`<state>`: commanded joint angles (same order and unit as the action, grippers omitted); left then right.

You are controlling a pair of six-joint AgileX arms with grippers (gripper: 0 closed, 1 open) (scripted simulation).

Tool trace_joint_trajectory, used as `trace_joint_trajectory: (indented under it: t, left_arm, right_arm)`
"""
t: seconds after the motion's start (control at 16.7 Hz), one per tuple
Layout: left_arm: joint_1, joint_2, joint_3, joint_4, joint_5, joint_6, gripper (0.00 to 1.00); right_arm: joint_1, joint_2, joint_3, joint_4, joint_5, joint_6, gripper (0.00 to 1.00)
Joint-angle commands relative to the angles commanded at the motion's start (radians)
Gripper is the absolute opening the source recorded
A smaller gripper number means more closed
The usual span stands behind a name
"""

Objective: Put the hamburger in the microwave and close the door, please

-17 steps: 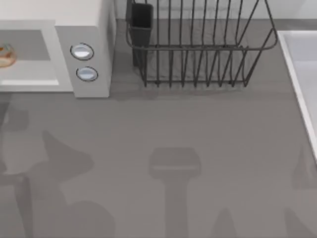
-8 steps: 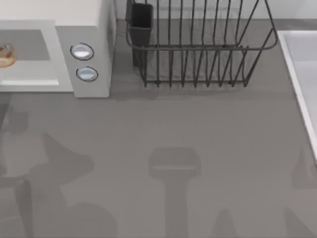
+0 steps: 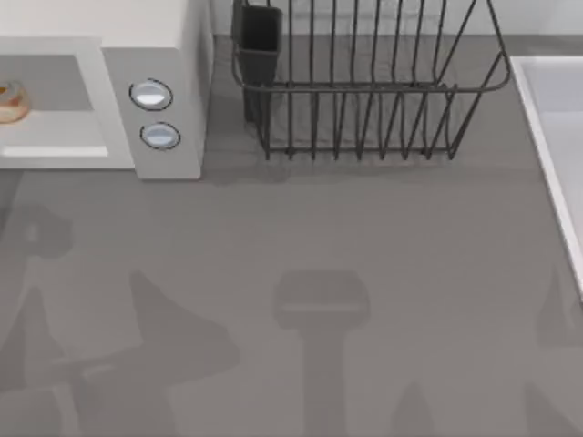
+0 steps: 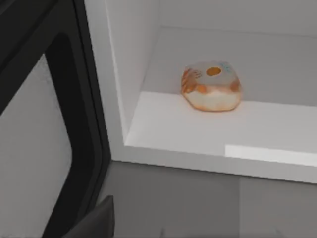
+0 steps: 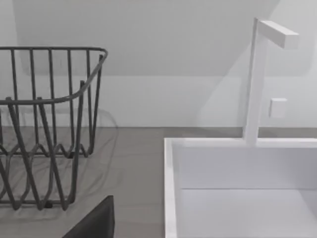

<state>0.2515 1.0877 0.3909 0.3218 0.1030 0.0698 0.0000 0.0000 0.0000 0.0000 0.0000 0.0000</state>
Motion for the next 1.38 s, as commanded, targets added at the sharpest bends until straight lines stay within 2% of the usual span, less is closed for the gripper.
trace_joint_trajectory:
  t: [0.78,1.02,1.32,1.38]
  left_arm:
    - [-0.219,-0.953,-0.341,-0.281,-0.089,-0.06,1.0]
    - [-0.25,-1.082,-0.389,-0.32,-0.102,-0.069,1.0]
    - [-0.252,-1.088,-0.391,-0.322,-0.103,-0.07,1.0]
    - [-0.252,-1.088,-0.391,-0.322,-0.103,-0.07,0.92]
  right_arm:
    - [0.0,0.0,0.0,0.0,0.0,0.0,1.0]
    - [0.0,0.0,0.0,0.0,0.0,0.0,1.0]
    - [0.0,0.0,0.0,0.0,0.0,0.0,1.0]
    - [0.0,0.0,0.0,0.0,0.0,0.0,1.0]
